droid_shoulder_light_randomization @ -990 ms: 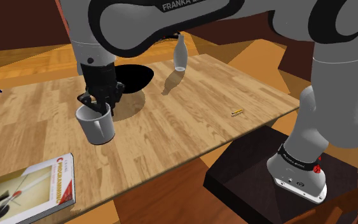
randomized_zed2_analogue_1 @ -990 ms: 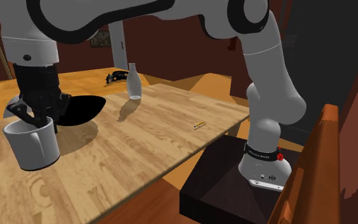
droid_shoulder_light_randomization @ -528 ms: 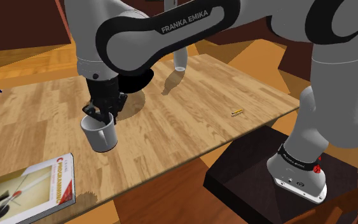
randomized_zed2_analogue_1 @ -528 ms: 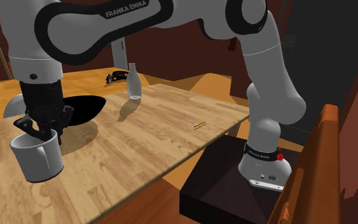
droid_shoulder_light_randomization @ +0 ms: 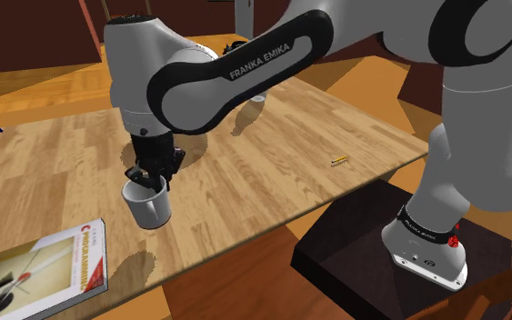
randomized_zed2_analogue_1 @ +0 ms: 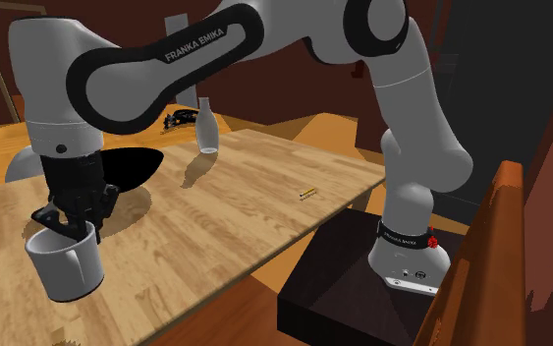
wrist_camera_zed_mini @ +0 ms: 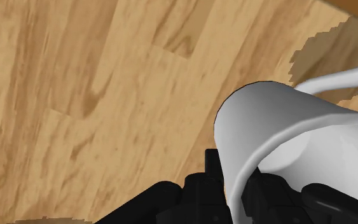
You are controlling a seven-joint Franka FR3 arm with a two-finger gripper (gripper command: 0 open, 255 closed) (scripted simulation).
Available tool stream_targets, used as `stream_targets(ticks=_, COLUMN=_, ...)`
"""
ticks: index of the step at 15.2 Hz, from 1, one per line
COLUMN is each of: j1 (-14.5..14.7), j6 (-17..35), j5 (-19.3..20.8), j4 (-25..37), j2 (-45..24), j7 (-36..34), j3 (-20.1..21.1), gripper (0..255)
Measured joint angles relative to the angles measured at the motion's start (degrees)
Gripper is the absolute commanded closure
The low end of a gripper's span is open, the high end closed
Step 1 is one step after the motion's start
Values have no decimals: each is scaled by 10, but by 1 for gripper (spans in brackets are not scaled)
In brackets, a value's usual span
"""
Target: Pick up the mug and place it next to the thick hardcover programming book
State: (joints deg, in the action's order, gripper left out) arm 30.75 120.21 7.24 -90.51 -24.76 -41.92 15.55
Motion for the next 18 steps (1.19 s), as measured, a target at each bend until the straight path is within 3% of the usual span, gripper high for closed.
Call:
stream_targets(ticks=8, j1=2, j6=53, j5=8, j4=-32, j2=-22, j7=-5, j3=-4, gripper=255)
stream_targets(ticks=15, j1=1, j6=58, j5=9, j4=-35, j2=-24, j7=-6, j3=-5, gripper=255)
stream_targets(ticks=16, j1=2, j6=58, j5=9, j4=-35, j2=-24, j7=-6, j3=-5, gripper=0)
stream_targets(ticks=18, j1=2, j6=59, j5=9, j4=-35, j2=-24, j7=-6, j3=-5, gripper=0)
